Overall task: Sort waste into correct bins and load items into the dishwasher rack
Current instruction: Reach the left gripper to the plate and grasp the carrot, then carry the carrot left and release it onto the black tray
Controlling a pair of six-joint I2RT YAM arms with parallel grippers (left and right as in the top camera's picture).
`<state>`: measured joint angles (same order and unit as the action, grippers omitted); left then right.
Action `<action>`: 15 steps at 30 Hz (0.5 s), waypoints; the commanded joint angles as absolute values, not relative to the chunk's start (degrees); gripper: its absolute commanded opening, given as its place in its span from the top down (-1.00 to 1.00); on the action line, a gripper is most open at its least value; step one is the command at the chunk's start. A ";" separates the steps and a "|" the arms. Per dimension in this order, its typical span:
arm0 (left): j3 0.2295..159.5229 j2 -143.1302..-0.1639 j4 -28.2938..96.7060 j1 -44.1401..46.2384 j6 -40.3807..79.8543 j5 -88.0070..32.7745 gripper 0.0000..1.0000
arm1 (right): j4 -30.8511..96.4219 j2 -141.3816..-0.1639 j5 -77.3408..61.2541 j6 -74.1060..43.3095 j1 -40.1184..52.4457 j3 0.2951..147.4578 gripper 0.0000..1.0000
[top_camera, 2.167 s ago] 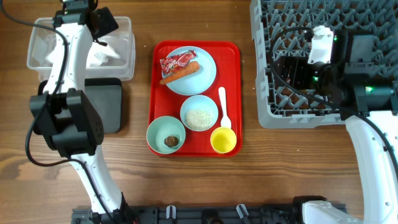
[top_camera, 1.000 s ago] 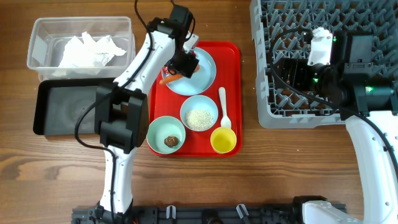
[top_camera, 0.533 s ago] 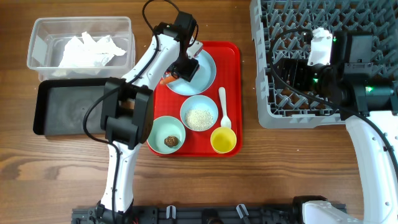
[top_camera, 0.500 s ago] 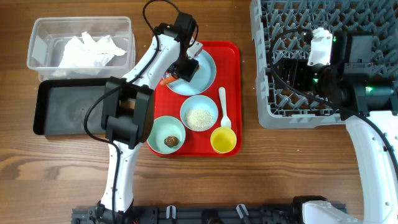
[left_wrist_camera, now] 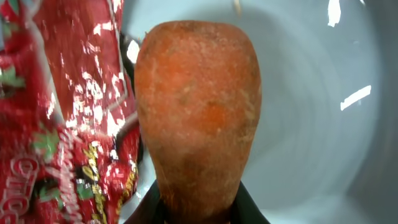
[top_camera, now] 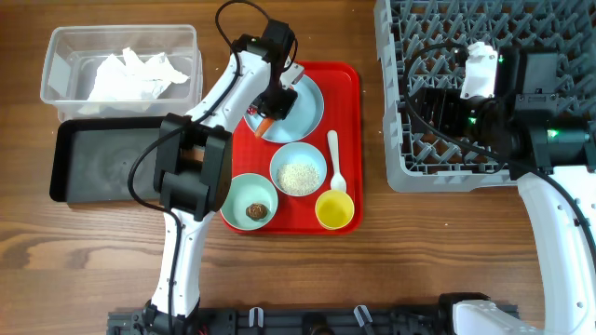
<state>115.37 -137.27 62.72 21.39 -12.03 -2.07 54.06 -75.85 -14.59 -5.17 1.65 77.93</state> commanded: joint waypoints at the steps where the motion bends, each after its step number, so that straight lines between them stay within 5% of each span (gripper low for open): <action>1: 120.84 -134.39 66.04 21.19 -7.16 -3.14 0.92 | 54.08 -76.40 -15.07 -5.98 1.41 79.15 -1.00; 15: 130.56 -112.86 86.35 9.89 5.50 3.31 0.92 | 54.98 -76.40 -15.07 -6.00 1.41 79.15 -0.99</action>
